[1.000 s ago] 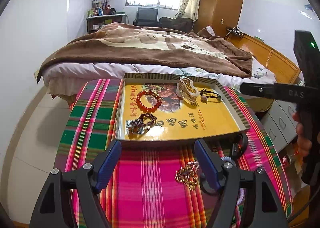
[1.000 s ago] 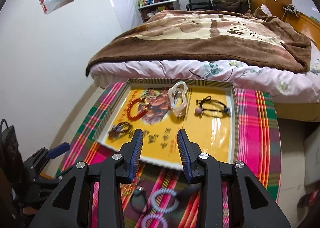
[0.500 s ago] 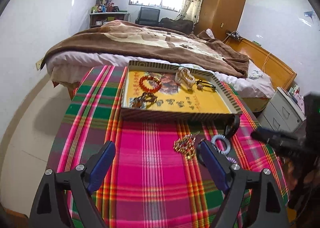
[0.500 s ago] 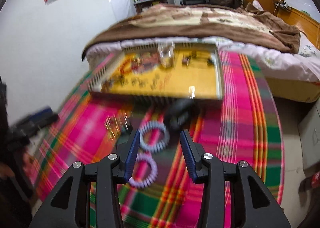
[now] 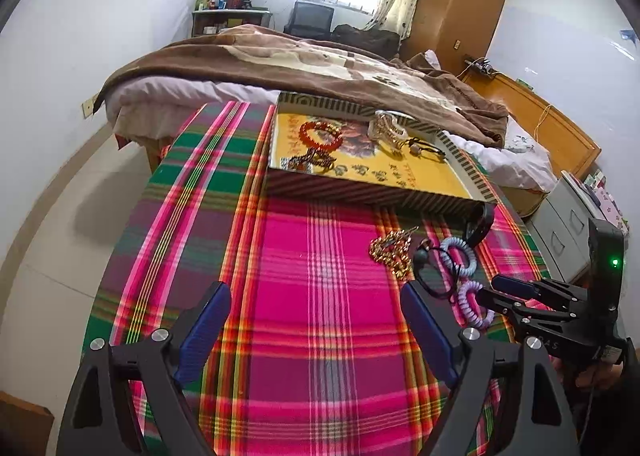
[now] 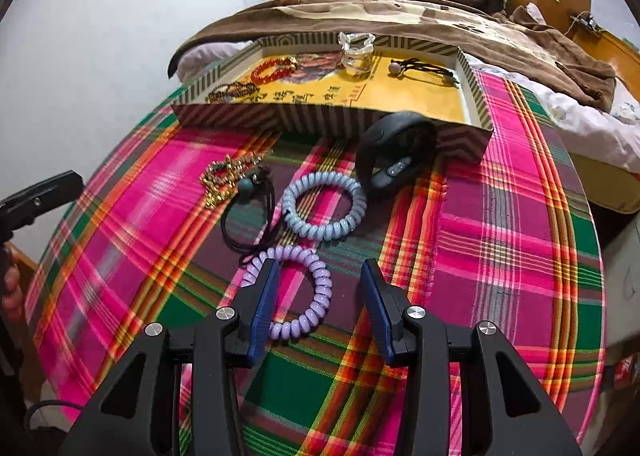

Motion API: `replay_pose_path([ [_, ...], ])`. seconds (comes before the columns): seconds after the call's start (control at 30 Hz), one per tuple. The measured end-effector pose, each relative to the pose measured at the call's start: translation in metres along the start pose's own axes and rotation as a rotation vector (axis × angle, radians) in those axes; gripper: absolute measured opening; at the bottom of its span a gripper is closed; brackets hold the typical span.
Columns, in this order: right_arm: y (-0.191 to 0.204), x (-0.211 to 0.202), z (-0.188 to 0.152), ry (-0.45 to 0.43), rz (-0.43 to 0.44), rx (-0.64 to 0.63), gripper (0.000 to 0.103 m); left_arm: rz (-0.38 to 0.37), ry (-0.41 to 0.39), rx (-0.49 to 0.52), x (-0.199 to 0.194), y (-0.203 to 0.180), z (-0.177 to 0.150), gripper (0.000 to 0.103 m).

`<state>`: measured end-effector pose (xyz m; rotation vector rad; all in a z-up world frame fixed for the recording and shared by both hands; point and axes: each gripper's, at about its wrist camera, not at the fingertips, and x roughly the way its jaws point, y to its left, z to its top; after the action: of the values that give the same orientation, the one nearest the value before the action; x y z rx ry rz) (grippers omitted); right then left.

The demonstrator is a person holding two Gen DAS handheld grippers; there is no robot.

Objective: Organize jewelry
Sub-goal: 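Grasp the lavender coil hair tie with the right tool while the left tool reaches the gold chain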

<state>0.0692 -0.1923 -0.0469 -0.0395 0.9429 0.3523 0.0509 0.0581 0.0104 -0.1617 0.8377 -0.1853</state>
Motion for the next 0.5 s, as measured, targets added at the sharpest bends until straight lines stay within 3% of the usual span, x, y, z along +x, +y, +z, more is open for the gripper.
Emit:
replay_pose_path([
  [0.23, 0.010, -0.001, -0.009, -0.028, -0.053, -0.069, 0.042, 0.015, 0.017, -0.002, 0.005, -0.004, -0.004, 0.086],
  [0.37, 0.003, -0.004, -0.010, -0.036, -0.064, -0.043, 0.013, 0.018, 0.032, 0.004, 0.011, -0.011, -0.003, 0.086],
  [0.5, -0.005, -0.005, -0.010, -0.037, -0.027, -0.013, 0.010, 0.021, 0.043, 0.016, 0.017, -0.019, -0.001, 0.086],
])
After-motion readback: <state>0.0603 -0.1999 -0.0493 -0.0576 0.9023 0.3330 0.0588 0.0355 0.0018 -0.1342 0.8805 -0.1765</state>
